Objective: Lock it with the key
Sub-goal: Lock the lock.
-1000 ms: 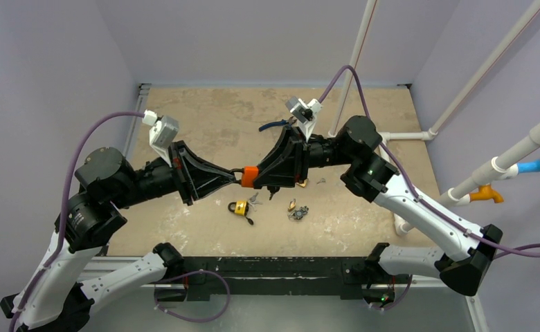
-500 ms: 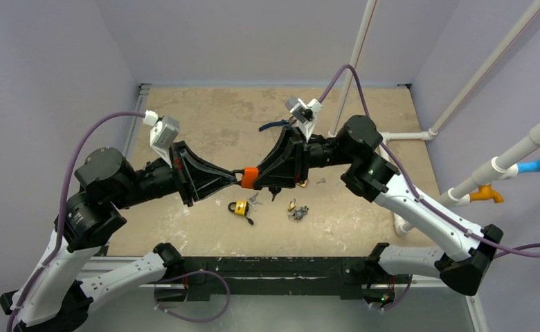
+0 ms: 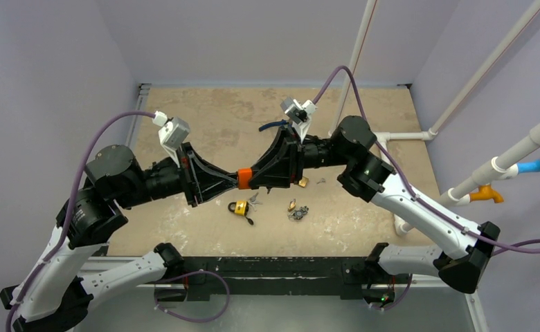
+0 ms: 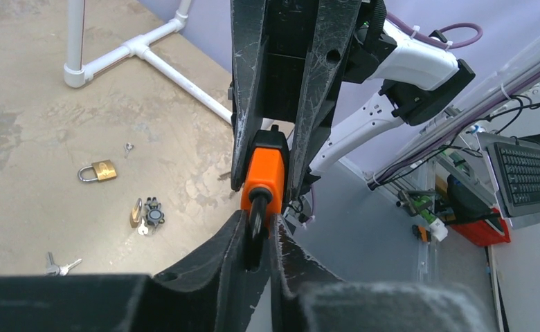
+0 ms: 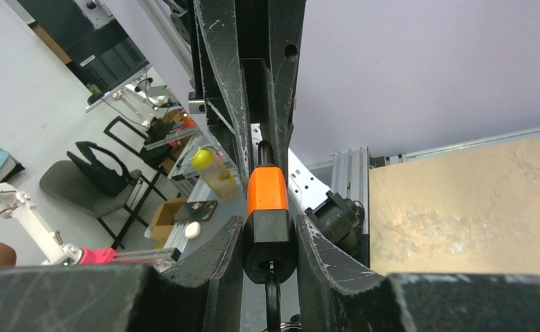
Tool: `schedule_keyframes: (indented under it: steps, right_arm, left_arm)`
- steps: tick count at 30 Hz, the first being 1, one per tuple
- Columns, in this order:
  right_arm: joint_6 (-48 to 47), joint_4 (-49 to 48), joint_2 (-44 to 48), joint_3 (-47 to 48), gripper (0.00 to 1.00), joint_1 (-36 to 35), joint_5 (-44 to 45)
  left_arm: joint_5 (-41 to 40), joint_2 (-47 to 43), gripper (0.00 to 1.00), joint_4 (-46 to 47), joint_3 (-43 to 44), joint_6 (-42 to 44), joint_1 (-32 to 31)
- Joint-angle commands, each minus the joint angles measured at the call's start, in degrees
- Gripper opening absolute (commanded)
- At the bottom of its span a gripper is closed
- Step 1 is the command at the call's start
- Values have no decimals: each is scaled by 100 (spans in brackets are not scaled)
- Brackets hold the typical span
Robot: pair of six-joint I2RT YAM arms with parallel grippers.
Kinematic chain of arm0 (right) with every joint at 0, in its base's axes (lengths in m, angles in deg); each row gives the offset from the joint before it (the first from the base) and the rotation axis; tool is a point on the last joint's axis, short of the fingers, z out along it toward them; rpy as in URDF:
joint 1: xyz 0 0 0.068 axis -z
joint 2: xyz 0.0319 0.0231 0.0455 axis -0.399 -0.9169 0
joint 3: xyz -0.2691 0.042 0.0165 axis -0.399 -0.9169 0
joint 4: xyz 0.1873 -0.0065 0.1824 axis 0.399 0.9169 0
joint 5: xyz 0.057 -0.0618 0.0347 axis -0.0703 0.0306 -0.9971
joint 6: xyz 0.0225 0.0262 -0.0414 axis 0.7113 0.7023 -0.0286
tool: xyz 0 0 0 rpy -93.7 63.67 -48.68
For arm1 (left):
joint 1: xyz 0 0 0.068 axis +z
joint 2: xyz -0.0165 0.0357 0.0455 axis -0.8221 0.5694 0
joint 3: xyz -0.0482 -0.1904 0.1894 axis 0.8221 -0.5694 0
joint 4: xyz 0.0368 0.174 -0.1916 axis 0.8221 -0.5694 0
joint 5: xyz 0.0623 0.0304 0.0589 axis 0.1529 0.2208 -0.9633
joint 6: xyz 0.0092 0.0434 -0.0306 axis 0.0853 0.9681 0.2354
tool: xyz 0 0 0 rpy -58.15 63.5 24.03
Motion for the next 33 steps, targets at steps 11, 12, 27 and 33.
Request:
schedule_keyframes:
  steps: [11,12,27,33]
  right_arm:
    - [-148,-566,206,-175,39,-175,661]
    - [-143,-582,254,-242,51,-167,699]
    - [-381,-796,484,-1258,76,722,455]
    - [-571,-789,342,-1243,67,717,268]
  left_arm:
    - [-726,-72,0,-101,-94,191,-79]
    - [-792,-78,0,-156,-61,233,-79]
    - [-868,205,0,-809,484,750,132]
    - [144,305,0,-558,361,522,930]
